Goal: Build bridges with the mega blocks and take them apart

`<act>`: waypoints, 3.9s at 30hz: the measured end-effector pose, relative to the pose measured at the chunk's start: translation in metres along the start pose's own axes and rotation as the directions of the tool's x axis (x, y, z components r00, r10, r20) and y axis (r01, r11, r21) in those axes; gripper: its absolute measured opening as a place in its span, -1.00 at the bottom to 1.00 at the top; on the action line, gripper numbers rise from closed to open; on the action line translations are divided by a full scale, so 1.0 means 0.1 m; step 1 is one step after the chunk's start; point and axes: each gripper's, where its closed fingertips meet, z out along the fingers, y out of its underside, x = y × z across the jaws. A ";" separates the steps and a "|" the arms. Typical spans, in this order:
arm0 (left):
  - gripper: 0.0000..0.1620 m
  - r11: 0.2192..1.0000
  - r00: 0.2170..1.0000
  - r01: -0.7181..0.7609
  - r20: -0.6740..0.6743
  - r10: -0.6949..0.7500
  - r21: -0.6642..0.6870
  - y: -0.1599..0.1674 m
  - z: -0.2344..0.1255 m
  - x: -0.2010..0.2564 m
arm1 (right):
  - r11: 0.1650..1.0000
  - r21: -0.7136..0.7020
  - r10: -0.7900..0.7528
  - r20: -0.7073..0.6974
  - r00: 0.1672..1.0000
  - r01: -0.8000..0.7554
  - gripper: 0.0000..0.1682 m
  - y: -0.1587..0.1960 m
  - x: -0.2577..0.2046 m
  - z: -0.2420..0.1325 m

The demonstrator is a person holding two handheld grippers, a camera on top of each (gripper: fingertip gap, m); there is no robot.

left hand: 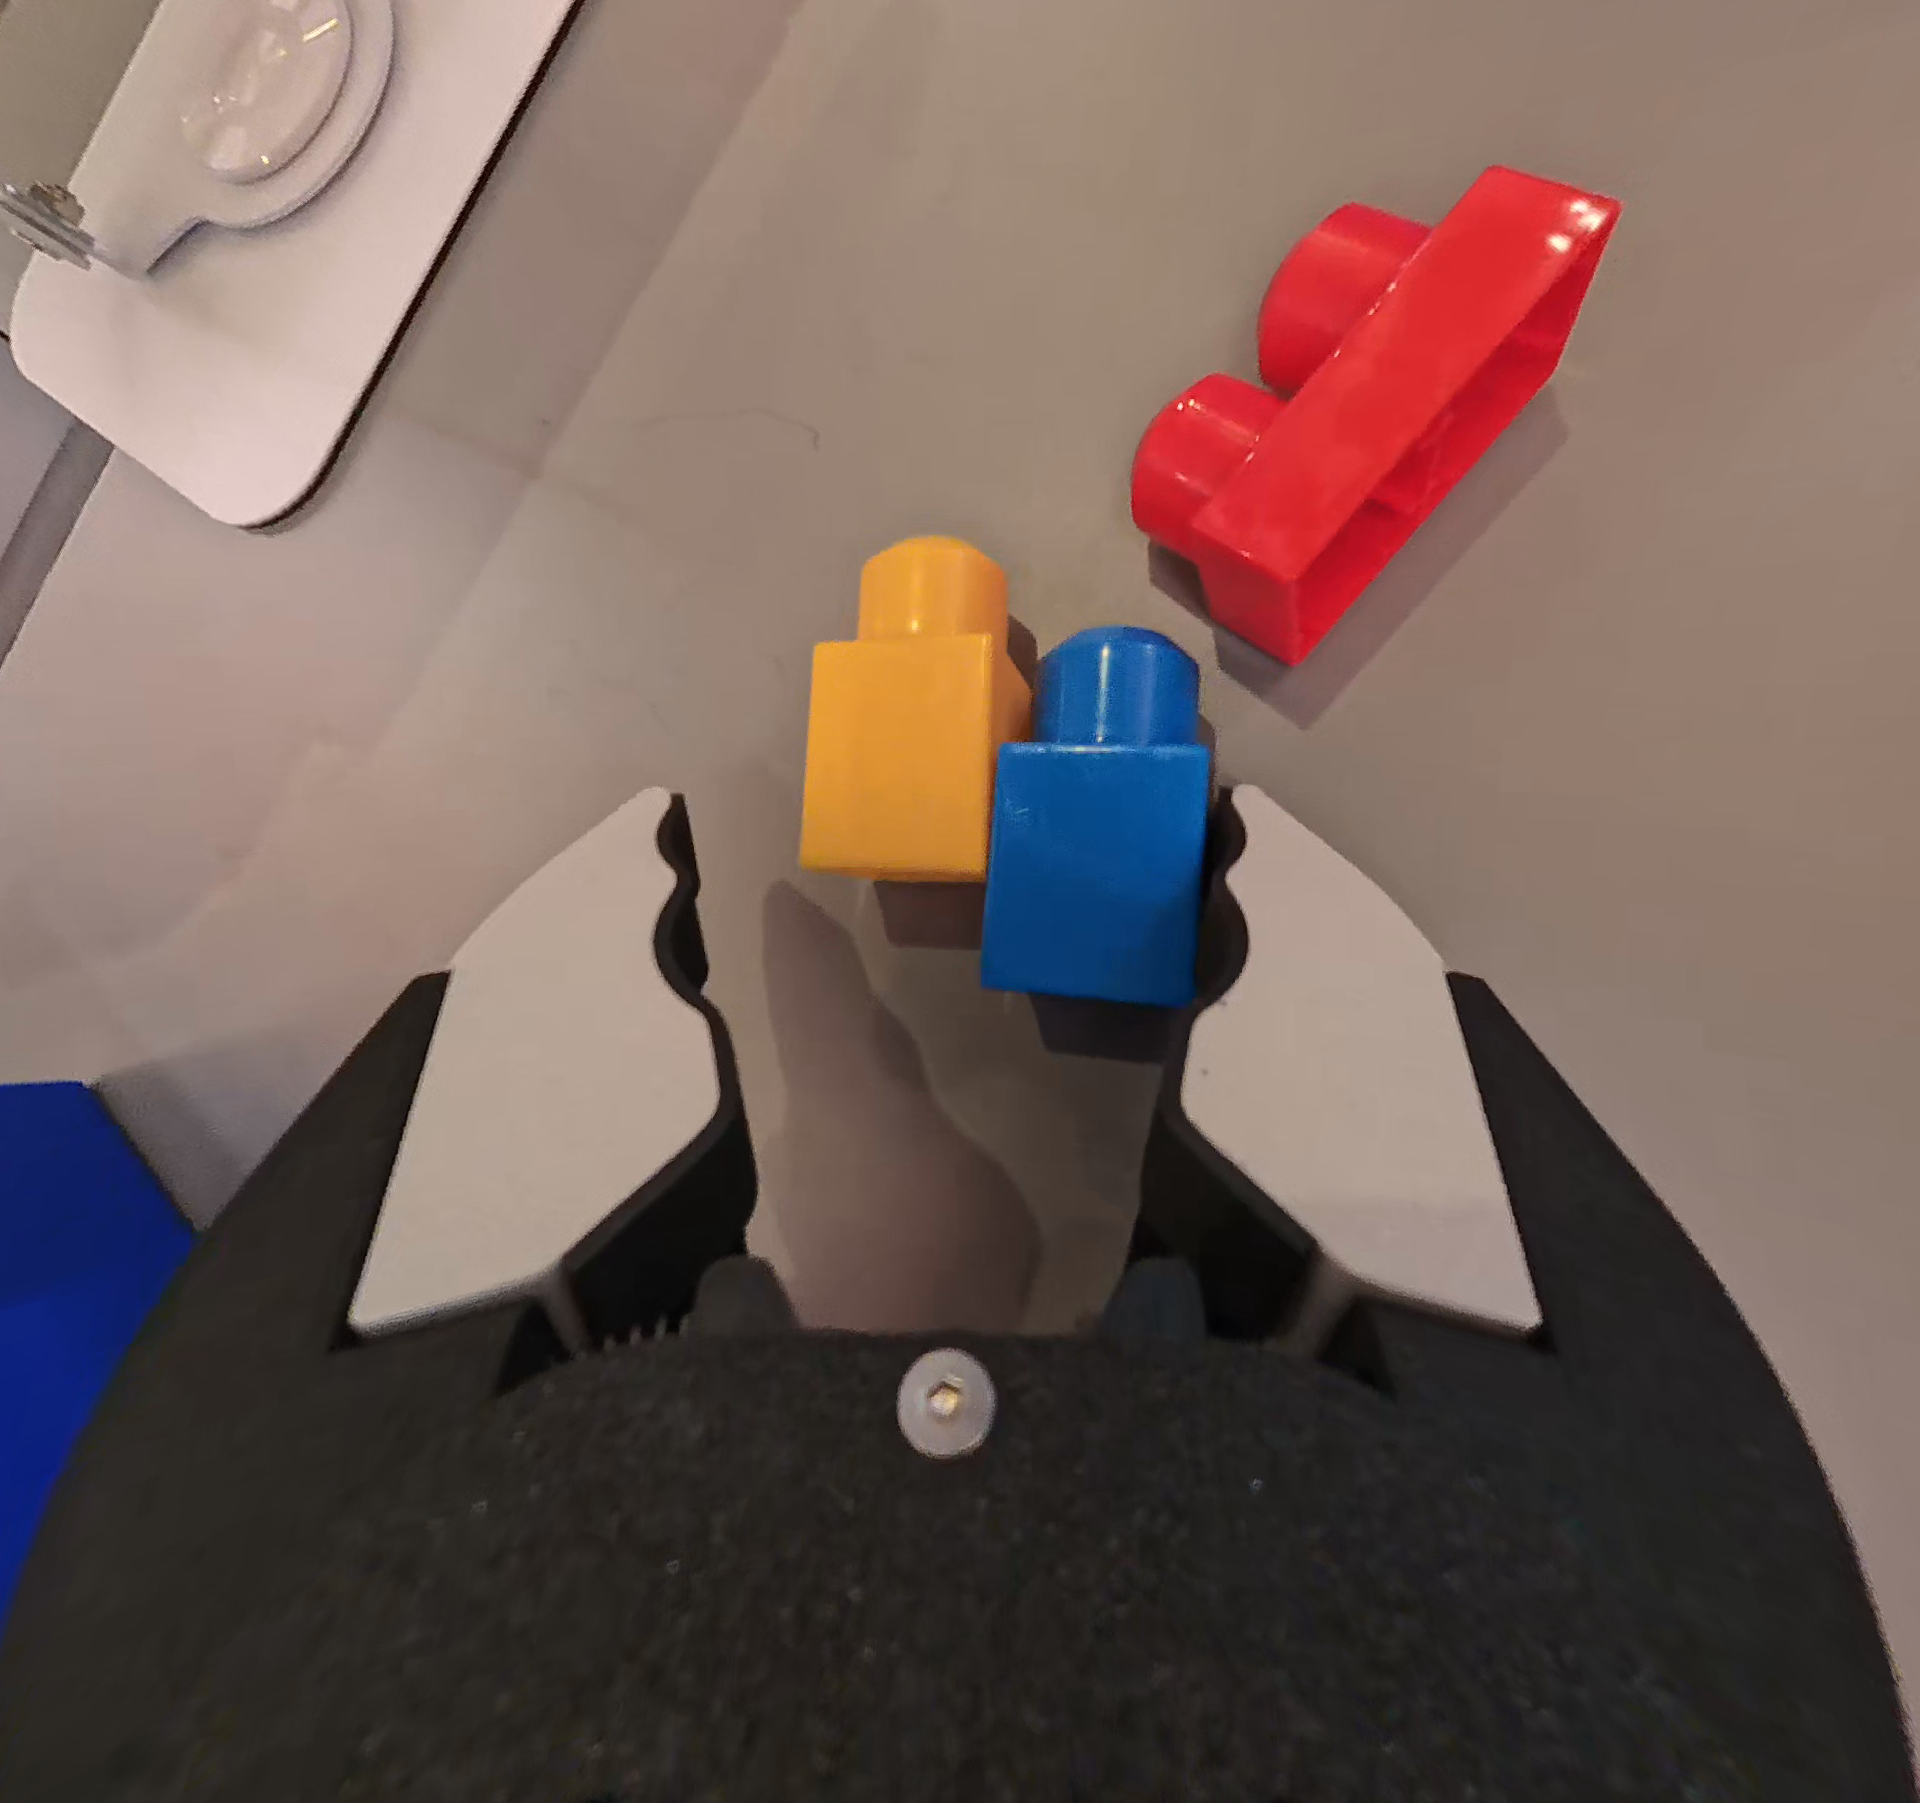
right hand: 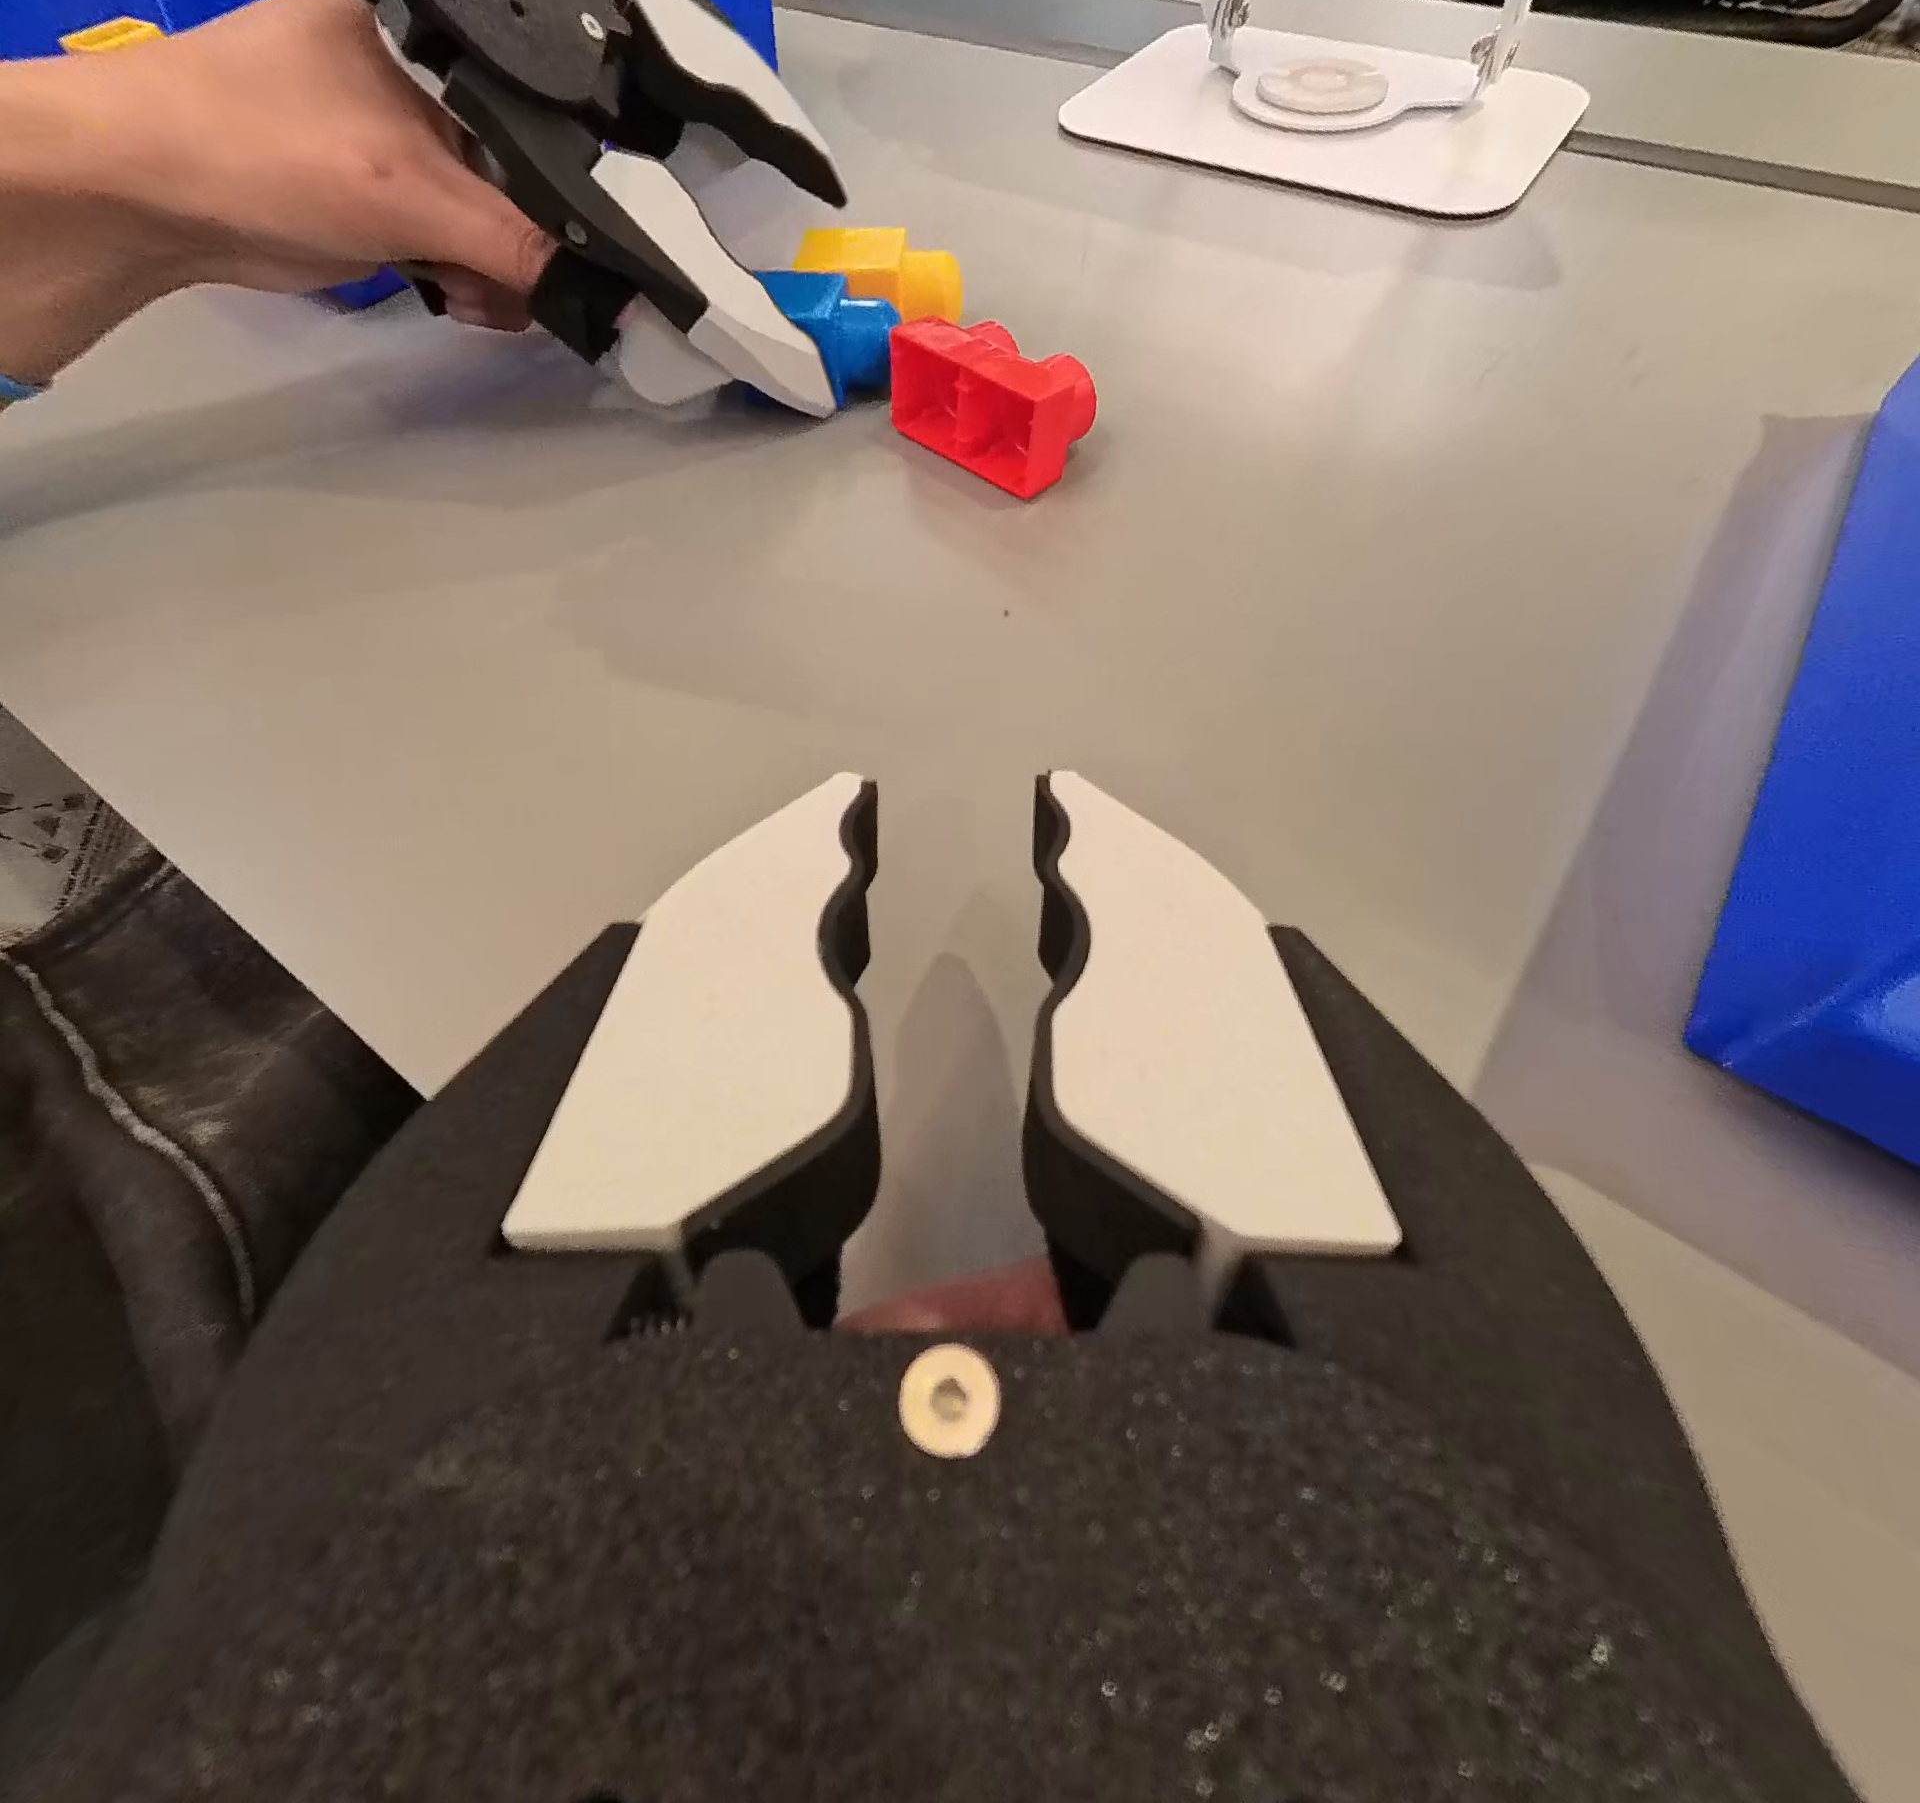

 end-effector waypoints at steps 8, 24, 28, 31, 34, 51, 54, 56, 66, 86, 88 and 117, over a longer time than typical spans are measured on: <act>0.14 1.000 1.000 -0.023 0.018 0.024 -0.015 0.08 -0.25 0.00 | 1.000 -0.003 0.009 0.000 1.000 -0.009 -0.66 0.01 0.03 0.00; -0.18 0.994 0.990 0.112 -0.091 -0.110 0.018 0.20 -0.34 0.12 | 1.000 -0.011 0.020 0.008 1.000 -0.020 -0.66 0.03 0.04 0.01; -0.08 0.988 0.978 0.156 -0.139 -0.153 0.012 0.20 -0.30 0.21 | 1.000 -0.017 0.019 0.011 1.000 -0.019 -0.66 0.04 0.03 0.02; -0.24 0.988 0.977 0.154 -0.153 -0.150 0.014 0.18 -0.25 0.27 | 1.000 -0.018 0.014 0.011 1.000 -0.014 -0.67 0.04 0.02 0.02; -0.55 0.986 0.977 0.164 -0.141 -0.160 0.017 0.14 -0.21 0.27 | 1.000 -0.015 0.016 0.010 1.000 -0.016 -0.67 0.03 0.03 0.02; -0.14 0.991 0.989 0.135 0.055 -0.135 0.005 0.08 -0.08 0.12 | 1.000 -0.015 0.017 0.011 1.000 -0.017 -0.67 0.03 0.04 0.00; -0.10 0.989 0.988 0.146 0.056 -0.146 0.003 0.07 -0.06 0.08 | 1.000 -0.016 0.013 0.012 1.000 -0.012 -0.67 0.03 0.03 0.00; -0.08 0.989 0.987 0.147 0.063 -0.147 0.007 0.06 -0.05 0.05 | 1.000 -0.017 0.010 0.011 1.000 -0.010 -0.67 0.03 0.04 0.00; -0.05 0.992 0.989 0.127 0.069 -0.127 0.003 0.00 0.02 0.00 | 1.000 -0.022 0.010 0.016 1.000 -0.010 -0.67 0.04 0.03 0.01; 0.10 0.965 0.968 0.238 -0.053 -0.245 -0.110 0.00 0.14 -0.03 | 0.999 -0.044 0.000 0.025 1.000 0.002 -0.67 0.08 0.02 0.02; 0.10 0.965 0.970 0.233 -0.042 -0.240 -0.122 0.01 0.15 -0.06 | 0.999 -0.044 0.003 0.025 1.000 -0.002 -0.67 0.08 0.02 0.02; -0.08 0.956 0.967 0.090 -0.206 -0.152 -0.281 0.03 0.12 0.04 | 0.999 -0.049 0.009 0.024 1.000 -0.008 -0.67 0.09 0.05 0.02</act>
